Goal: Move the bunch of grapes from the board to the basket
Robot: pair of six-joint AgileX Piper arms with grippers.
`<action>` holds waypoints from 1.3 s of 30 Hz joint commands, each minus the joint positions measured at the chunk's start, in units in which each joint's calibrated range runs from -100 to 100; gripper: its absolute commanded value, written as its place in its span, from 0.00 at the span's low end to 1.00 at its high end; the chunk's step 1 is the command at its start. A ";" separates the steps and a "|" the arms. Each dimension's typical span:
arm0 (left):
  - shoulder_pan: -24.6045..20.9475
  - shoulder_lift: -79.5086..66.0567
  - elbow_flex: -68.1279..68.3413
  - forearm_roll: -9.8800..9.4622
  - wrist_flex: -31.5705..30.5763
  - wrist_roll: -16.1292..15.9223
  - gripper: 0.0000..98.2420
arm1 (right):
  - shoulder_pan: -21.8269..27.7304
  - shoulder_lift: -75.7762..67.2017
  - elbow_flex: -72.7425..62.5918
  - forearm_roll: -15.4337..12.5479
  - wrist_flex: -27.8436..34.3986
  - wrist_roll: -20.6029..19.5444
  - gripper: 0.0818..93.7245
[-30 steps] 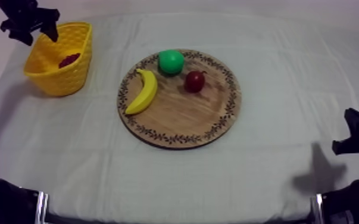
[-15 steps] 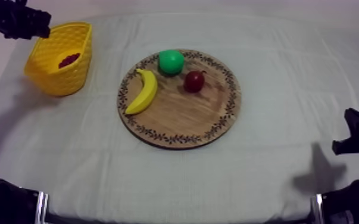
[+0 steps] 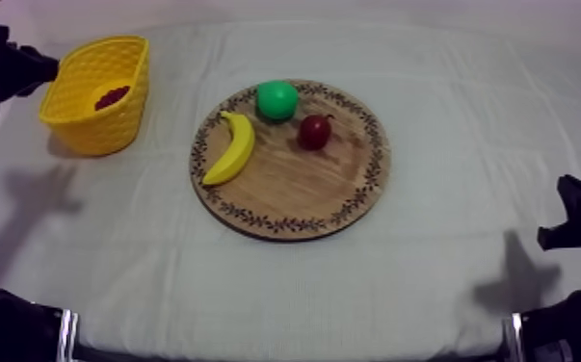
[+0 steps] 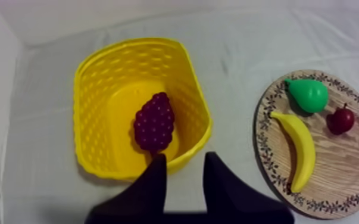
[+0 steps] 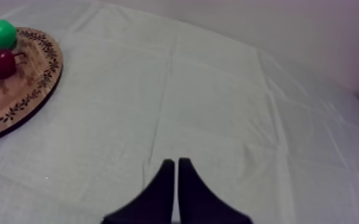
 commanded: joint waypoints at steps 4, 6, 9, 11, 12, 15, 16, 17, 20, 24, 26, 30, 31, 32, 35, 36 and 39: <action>0.48 -11.49 10.98 -0.53 -6.91 0.43 0.19 | 0.01 0.00 -0.04 -0.02 0.00 0.01 0.00; 0.74 -14.69 13.34 -0.84 -7.69 0.66 0.15 | 0.01 0.00 -0.04 -0.02 0.00 0.01 0.00; 0.73 -19.57 16.96 -1.04 -8.28 0.89 0.07 | 0.01 0.00 -0.04 -0.02 0.00 -0.01 0.00; 0.60 -22.74 19.54 -1.05 -8.43 0.82 0.03 | 0.01 0.00 -0.04 -0.02 0.00 0.00 0.00; 0.56 -24.30 20.91 -1.01 -8.48 0.67 0.02 | 0.01 0.00 -0.04 -0.02 0.00 0.00 0.00; 0.55 -29.13 25.23 -0.91 -8.55 -0.01 0.01 | 0.01 0.00 -0.04 -0.02 0.00 0.01 0.00; 0.61 -30.72 26.60 -0.94 -8.53 -0.25 0.01 | 0.01 0.00 -0.04 -0.02 0.00 0.01 0.00; 0.72 -32.24 27.90 -0.99 -8.43 -0.47 0.00 | 0.01 0.00 -0.04 -0.02 0.00 0.01 0.00; 0.98 -36.26 30.78 -1.06 -6.75 -1.20 0.00 | 0.01 0.00 -0.04 -0.02 0.00 0.01 0.00; 1.05 -40.32 32.74 -1.13 -2.72 -1.21 0.00 | 0.01 0.00 -0.04 -0.02 0.00 0.01 0.00; 1.13 -42.24 33.51 -1.14 -1.38 -0.89 0.00 | 0.01 0.00 -0.04 -0.02 0.00 0.01 0.00; 1.29 -46.33 35.82 -0.82 0.16 -0.74 0.00 | 0.01 0.00 -0.04 -0.02 0.00 0.01 0.00; 1.33 -47.43 36.76 -0.69 0.16 -0.98 0.00 | 0.01 0.00 -0.04 -0.02 0.00 0.01 0.00; 1.35 -48.60 37.82 -0.55 0.06 -1.28 0.00 | 0.01 0.00 -0.04 -0.02 0.00 0.01 0.00; 1.44 -52.27 40.76 -0.35 -0.17 -1.84 0.00 | 0.01 0.00 -0.04 -0.02 0.00 0.01 0.00; 1.47 -53.38 41.32 -0.22 -0.14 -2.28 0.00 | 0.01 0.00 -0.04 -0.02 0.00 0.00 0.00; 1.43 -55.79 42.24 0.06 0.01 -3.30 0.00 | 0.01 0.00 -0.04 -0.02 0.00 0.00 0.00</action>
